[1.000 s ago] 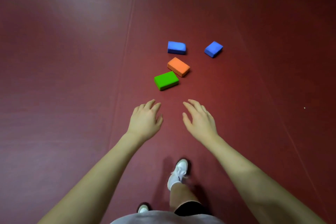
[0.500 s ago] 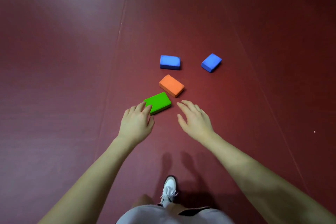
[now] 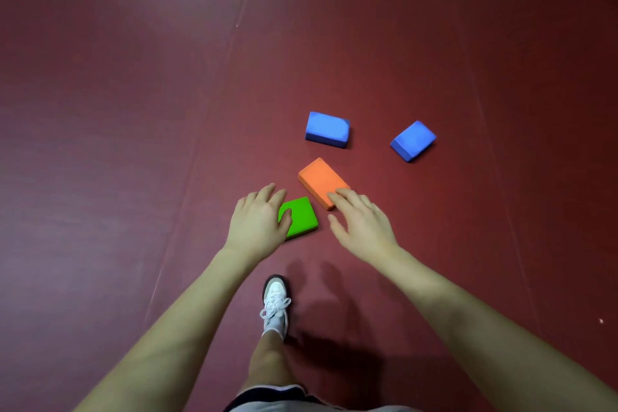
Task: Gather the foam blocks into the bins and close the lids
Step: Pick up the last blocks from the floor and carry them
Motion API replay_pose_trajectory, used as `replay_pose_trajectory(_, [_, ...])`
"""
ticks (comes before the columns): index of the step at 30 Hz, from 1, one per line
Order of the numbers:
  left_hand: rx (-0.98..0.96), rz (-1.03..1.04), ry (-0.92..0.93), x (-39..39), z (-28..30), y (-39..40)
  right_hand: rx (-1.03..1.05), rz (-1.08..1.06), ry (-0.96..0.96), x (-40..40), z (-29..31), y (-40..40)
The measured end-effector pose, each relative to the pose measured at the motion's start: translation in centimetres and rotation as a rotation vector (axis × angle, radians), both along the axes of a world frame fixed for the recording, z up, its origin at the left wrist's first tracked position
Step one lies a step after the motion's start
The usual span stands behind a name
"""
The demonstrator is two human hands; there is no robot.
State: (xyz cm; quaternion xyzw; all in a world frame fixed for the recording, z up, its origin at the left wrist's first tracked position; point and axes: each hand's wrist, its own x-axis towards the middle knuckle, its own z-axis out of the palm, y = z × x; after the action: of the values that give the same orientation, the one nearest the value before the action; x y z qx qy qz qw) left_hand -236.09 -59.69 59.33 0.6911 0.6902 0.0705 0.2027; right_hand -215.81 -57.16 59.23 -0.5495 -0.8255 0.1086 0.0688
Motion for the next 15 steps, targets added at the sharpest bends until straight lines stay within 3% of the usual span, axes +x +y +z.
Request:
replay_pose_trajectory(8, [-0.119,0.094,-0.041,-2.4,-7.8,12.8,-0.127,0.081,-0.085,-2.6,-6.4,13.9])
replay_pose_trajectory(15, [-0.185,0.145,-0.059,-2.7,-18.5,18.6,-0.257,0.188,-0.109,-3.3,-17.0,22.2])
